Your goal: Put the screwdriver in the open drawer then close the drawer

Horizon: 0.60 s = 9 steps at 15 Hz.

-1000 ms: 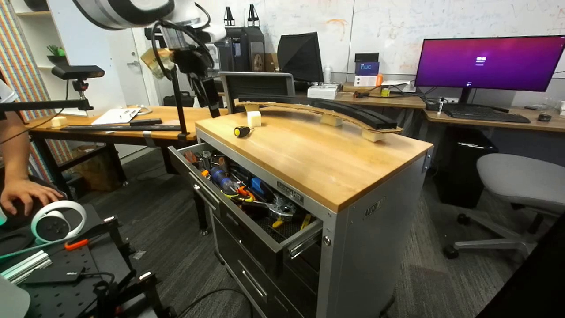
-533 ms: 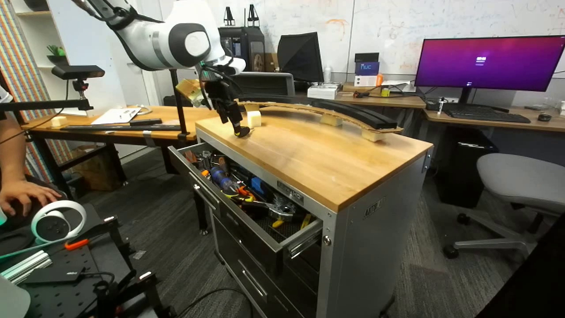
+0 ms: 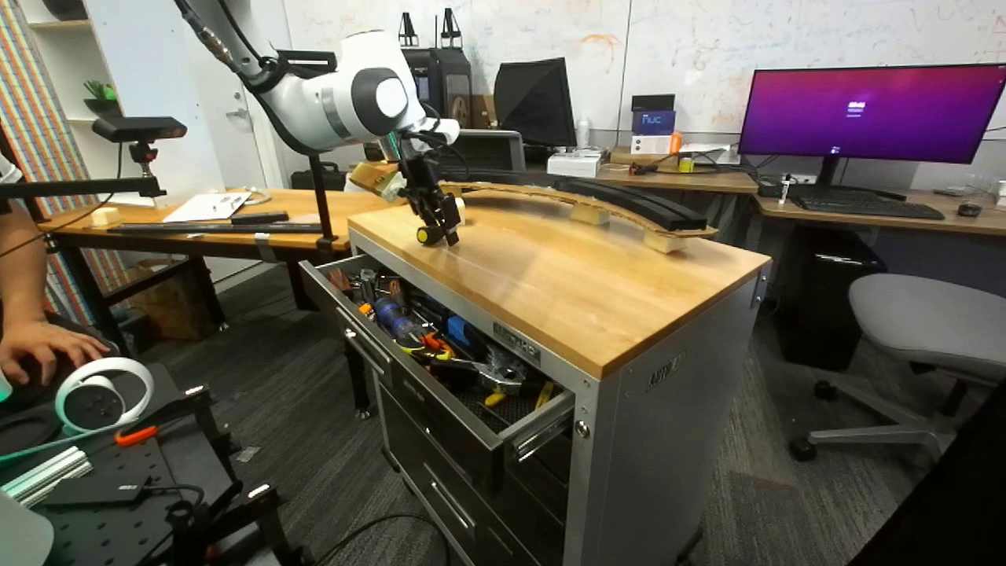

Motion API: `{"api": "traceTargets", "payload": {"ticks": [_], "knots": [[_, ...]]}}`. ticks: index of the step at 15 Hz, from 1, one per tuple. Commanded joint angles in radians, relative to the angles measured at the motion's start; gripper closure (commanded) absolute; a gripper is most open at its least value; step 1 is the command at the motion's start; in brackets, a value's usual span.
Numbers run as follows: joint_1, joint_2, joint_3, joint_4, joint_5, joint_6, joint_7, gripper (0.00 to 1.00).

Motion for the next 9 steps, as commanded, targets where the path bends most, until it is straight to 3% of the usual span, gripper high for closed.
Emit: {"api": "traceTargets", "payload": {"ticks": [1,4,6,9], "knots": [[-0.002,-0.01,0.012,0.025,0.073,-0.065,-0.043,0.65],[-0.038,-0.08,0.074,-0.016,0.172,-0.233,-0.184,0.87],[-0.048,-0.133,0.095,-0.06,0.213,-0.325,-0.243,0.87],[-0.036,-0.196,0.114,-0.144,0.188,-0.333,-0.248,0.87]]}}
